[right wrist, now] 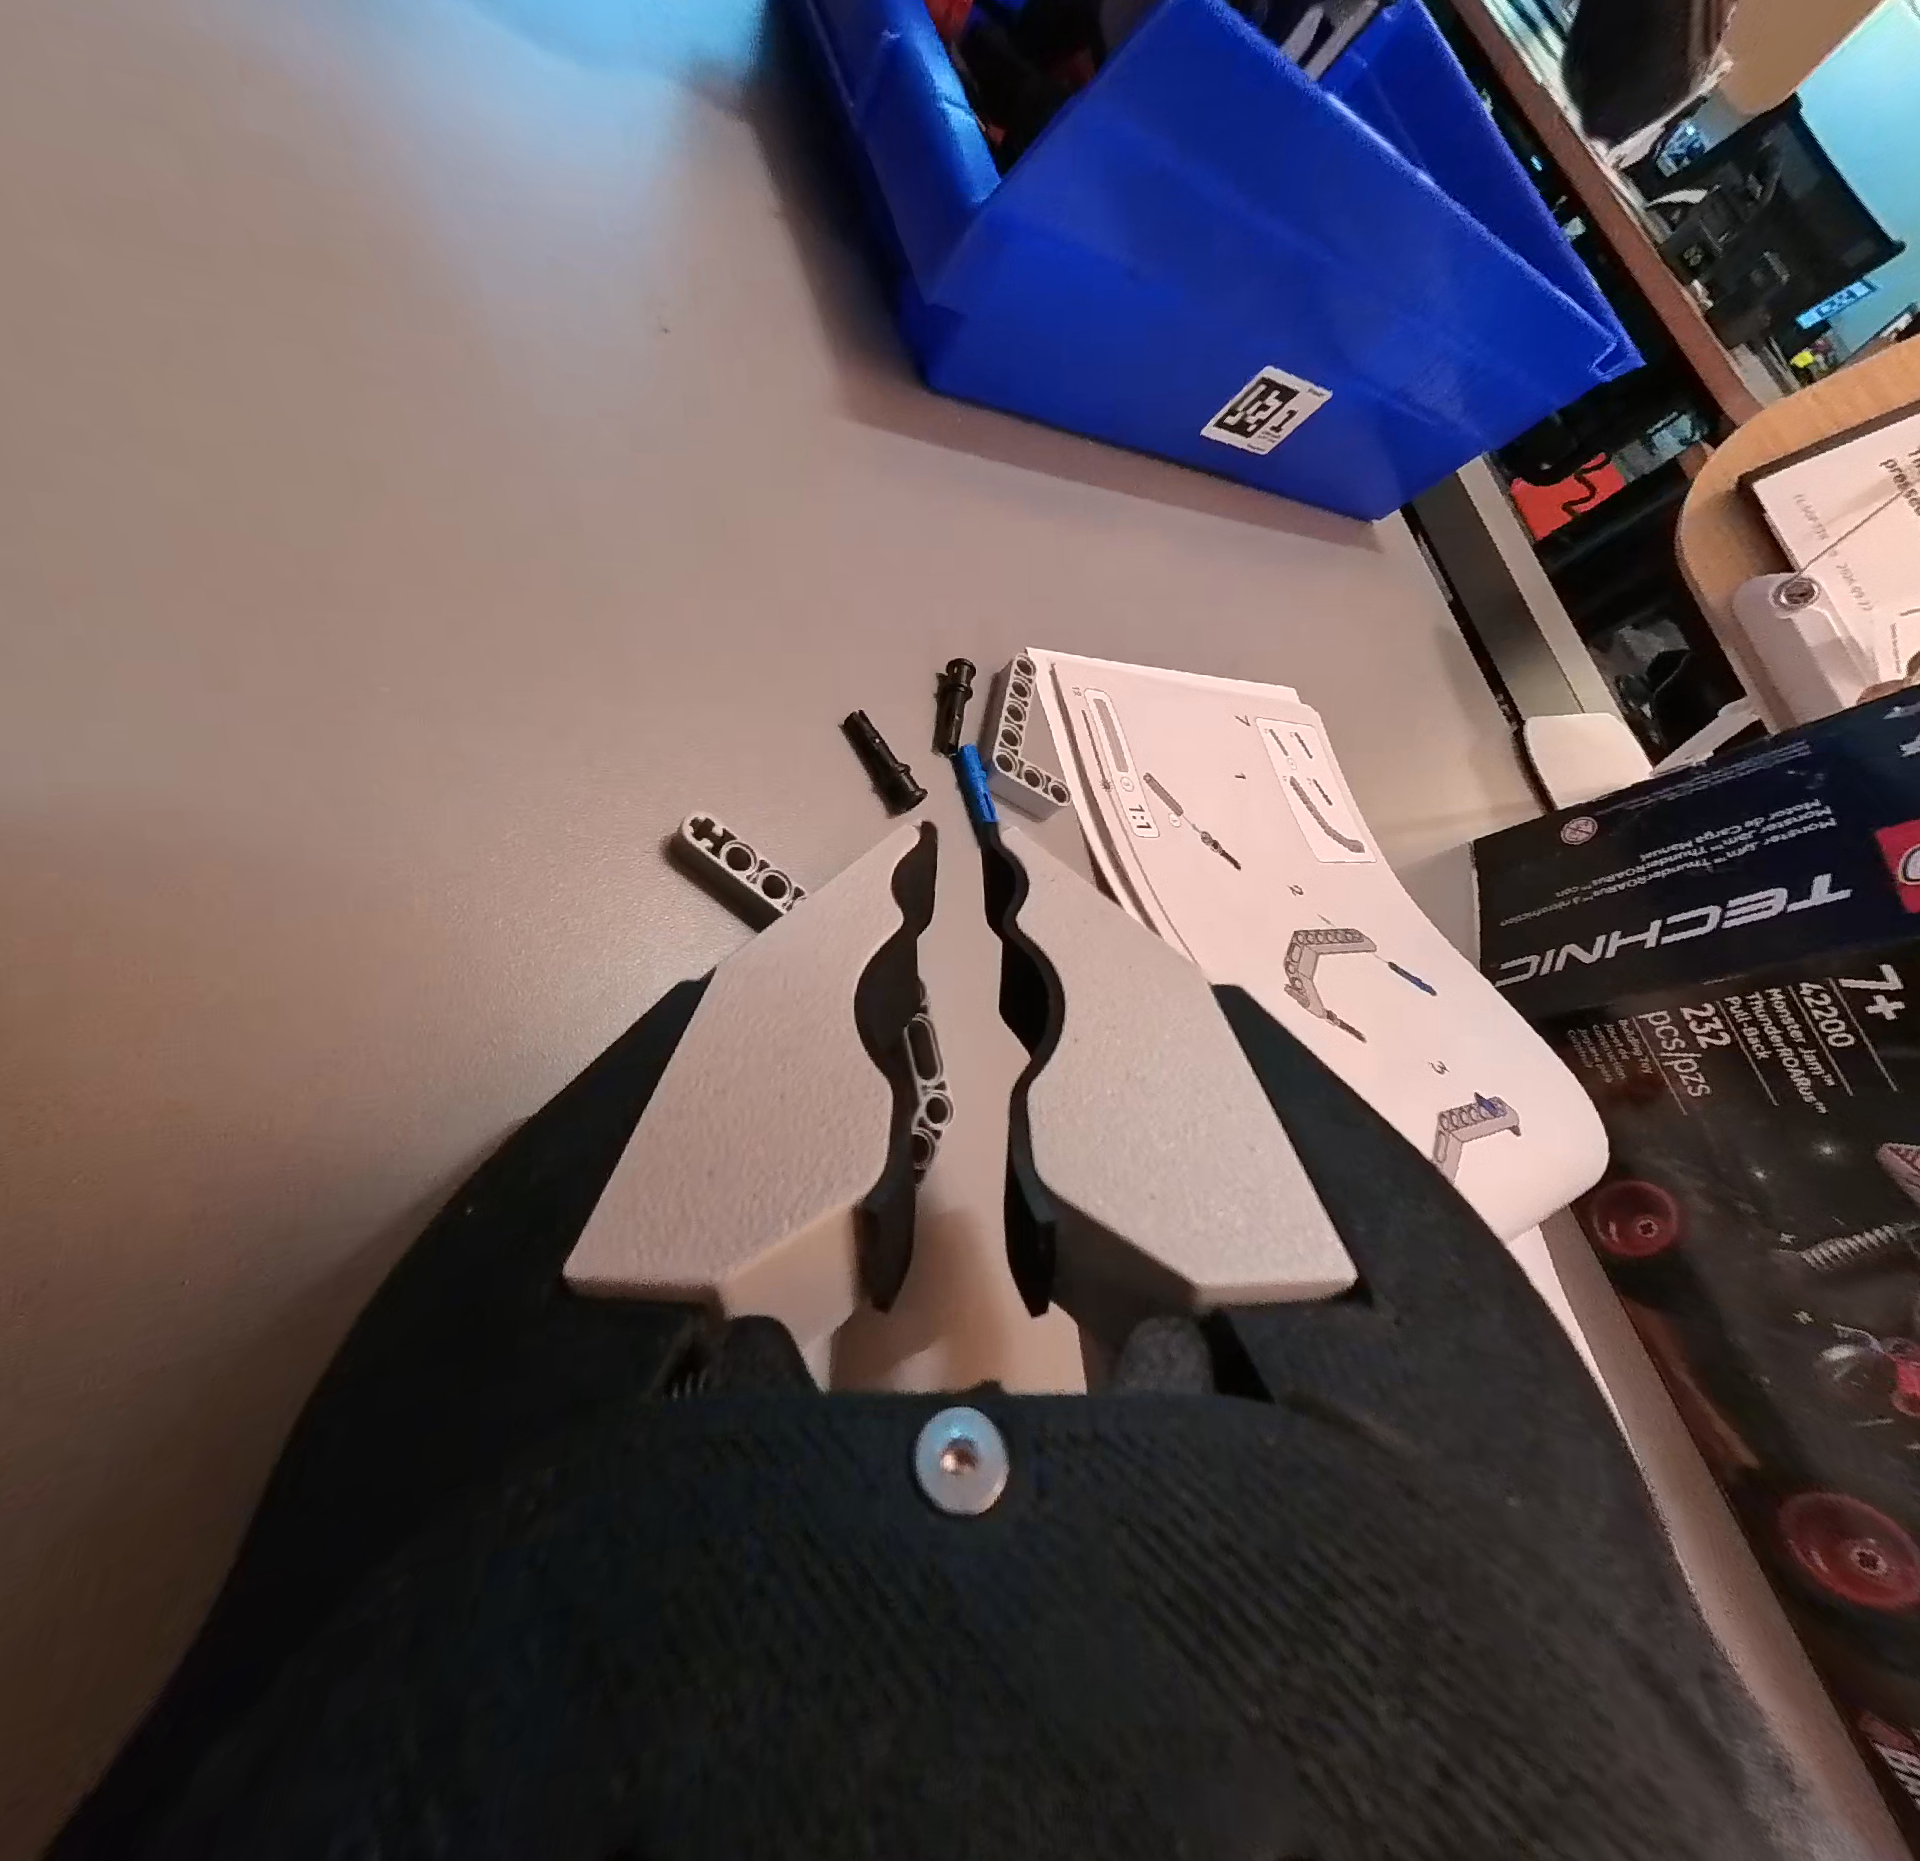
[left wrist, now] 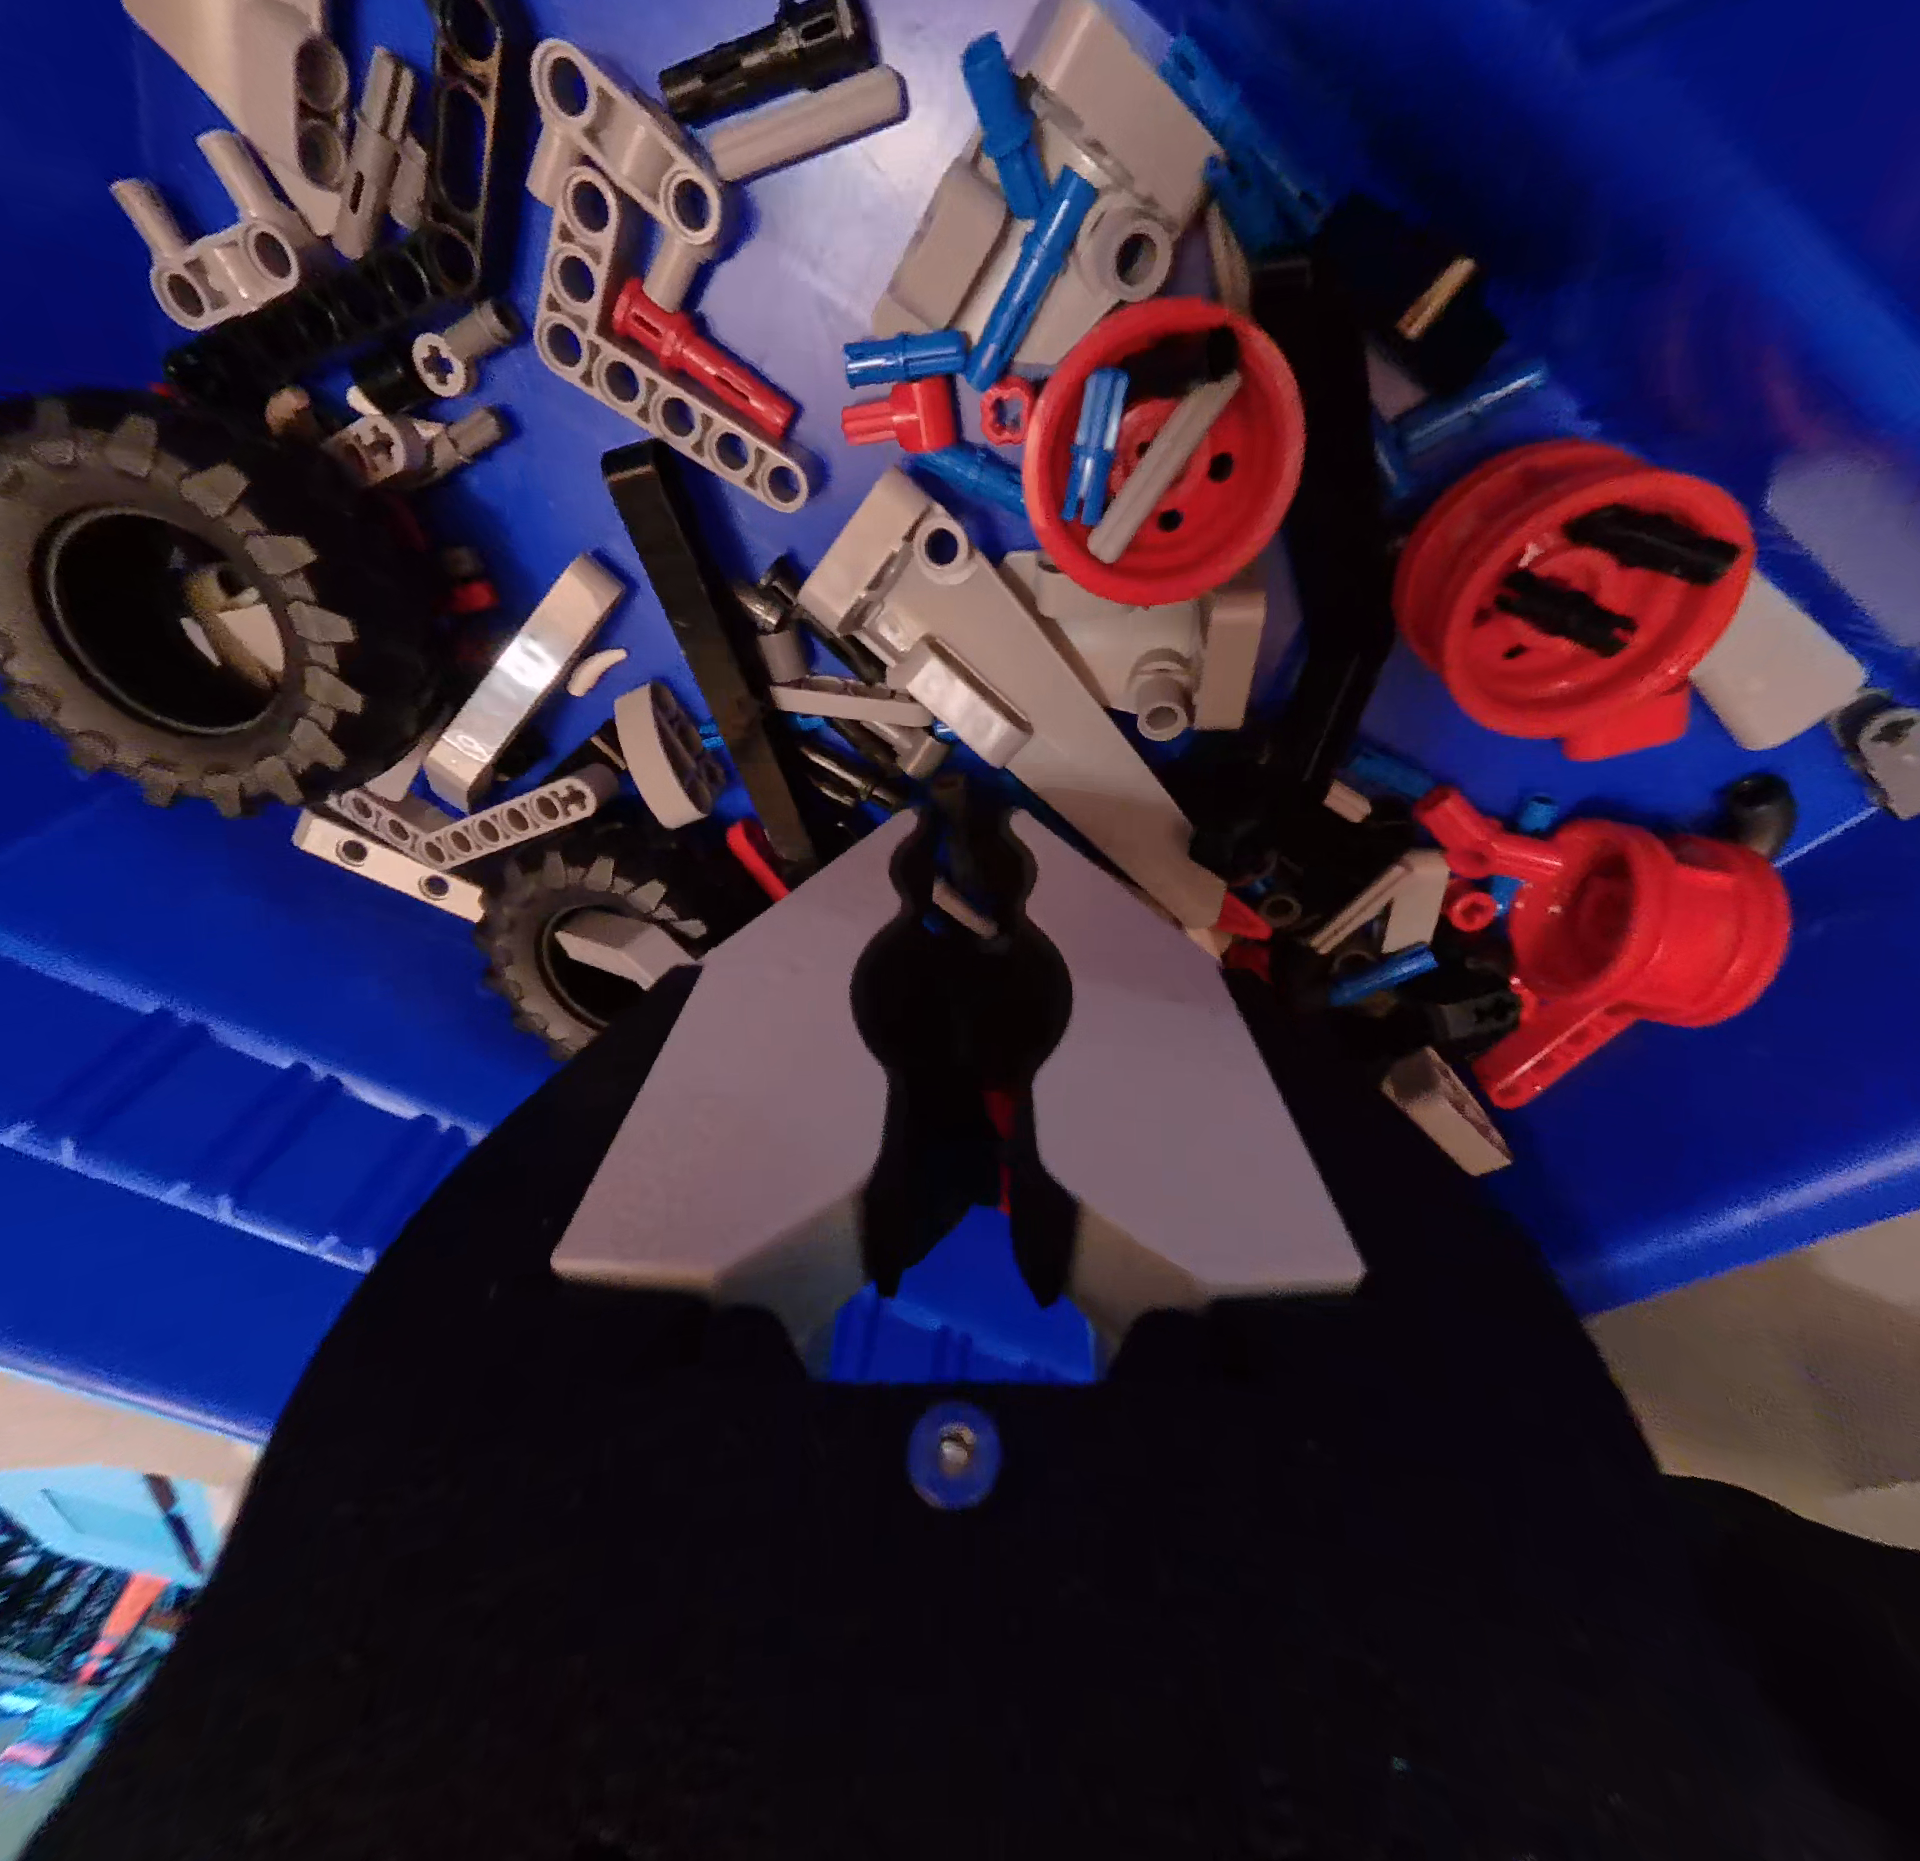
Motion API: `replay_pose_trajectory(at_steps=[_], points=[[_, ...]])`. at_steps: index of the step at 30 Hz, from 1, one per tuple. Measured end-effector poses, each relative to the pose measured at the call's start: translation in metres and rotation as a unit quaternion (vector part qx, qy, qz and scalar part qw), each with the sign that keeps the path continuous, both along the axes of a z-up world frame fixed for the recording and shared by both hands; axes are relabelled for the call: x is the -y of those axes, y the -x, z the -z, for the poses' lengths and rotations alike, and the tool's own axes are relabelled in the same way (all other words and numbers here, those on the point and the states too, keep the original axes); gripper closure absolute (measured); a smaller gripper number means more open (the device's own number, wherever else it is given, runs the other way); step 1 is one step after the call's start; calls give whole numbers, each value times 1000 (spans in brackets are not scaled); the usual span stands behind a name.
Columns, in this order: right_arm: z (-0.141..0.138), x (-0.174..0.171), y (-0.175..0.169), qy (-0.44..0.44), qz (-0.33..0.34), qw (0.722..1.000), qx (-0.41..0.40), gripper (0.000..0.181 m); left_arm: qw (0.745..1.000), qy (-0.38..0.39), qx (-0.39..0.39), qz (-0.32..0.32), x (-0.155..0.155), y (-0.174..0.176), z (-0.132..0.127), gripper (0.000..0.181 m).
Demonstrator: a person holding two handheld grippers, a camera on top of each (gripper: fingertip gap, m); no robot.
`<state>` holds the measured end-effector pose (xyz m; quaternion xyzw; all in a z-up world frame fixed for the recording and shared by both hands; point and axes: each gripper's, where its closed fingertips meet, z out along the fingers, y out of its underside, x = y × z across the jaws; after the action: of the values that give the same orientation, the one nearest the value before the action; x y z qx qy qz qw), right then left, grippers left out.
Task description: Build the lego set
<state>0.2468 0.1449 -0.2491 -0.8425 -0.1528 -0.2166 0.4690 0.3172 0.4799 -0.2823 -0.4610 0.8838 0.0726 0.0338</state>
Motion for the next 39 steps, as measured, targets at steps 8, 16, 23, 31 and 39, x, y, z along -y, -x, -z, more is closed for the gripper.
replay_pose_trajectory(at_steps=[8,16,23,31,39], points=[[0,-3,-1,-1,0,1000,1,176,997,19,72,-22,-5,-11,-17,176],[1,-6,-2,4,-2,1000,7,176,970,103,212,-55,2,-13,-63,177],[-4,-15,3,10,0,1000,9,176,868,283,392,-114,27,-8,-126,177],[-1,-31,3,10,3,1000,10,176,721,501,461,-134,73,19,-175,177],[9,-40,-4,8,2,1000,16,176,556,698,436,-116,122,48,-207,177]])
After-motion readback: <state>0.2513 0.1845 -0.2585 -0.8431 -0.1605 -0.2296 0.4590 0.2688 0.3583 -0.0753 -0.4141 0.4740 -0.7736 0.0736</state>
